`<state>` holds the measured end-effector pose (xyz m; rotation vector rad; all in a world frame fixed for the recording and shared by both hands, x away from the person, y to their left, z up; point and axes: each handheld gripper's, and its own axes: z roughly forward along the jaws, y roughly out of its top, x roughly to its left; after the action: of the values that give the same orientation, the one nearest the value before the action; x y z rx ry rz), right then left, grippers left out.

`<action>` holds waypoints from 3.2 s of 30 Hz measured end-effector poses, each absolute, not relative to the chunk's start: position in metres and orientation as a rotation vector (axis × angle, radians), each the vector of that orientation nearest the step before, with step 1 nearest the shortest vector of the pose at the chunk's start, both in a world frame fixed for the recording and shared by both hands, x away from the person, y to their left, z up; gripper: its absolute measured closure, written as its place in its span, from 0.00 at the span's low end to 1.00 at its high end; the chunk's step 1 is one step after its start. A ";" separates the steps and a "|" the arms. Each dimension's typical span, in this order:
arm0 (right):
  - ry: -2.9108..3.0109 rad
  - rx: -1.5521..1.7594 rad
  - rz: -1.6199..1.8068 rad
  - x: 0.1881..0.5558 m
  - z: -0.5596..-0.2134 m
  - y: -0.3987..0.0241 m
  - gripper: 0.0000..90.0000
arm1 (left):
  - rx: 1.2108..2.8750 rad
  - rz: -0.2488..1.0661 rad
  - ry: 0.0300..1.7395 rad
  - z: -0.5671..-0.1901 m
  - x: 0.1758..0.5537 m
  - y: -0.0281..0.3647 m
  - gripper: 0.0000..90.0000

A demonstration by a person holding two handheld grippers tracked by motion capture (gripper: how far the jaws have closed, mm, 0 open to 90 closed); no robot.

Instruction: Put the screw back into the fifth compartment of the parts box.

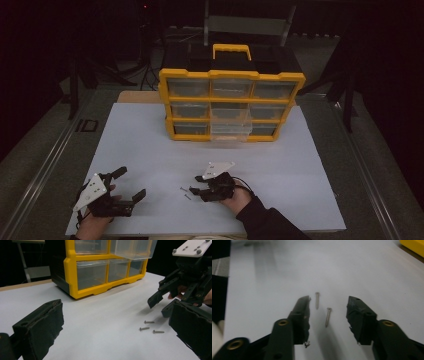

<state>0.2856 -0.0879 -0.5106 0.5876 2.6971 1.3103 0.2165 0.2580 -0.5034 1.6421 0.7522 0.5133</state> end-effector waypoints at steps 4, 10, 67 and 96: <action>2.698 0.576 1.289 0.287 -0.513 -0.082 0.65 | 1.643 0.508 0.750 -0.503 0.216 0.259 0.01; 2.738 0.567 1.221 0.291 -0.524 -0.075 0.75 | 1.645 0.509 0.751 -0.503 0.215 0.259 0.01; 2.557 0.489 1.331 0.288 -0.430 -0.107 0.97 | 1.663 0.494 0.758 -0.505 0.217 0.258 0.01; 2.272 0.547 1.378 0.331 -0.334 -0.164 0.97 | 1.676 0.484 0.758 -0.506 0.218 0.257 0.01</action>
<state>0.3310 -0.1644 -0.3336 0.5473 2.2721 1.3777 0.2180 0.2572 -0.5061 1.6757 0.7576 0.4839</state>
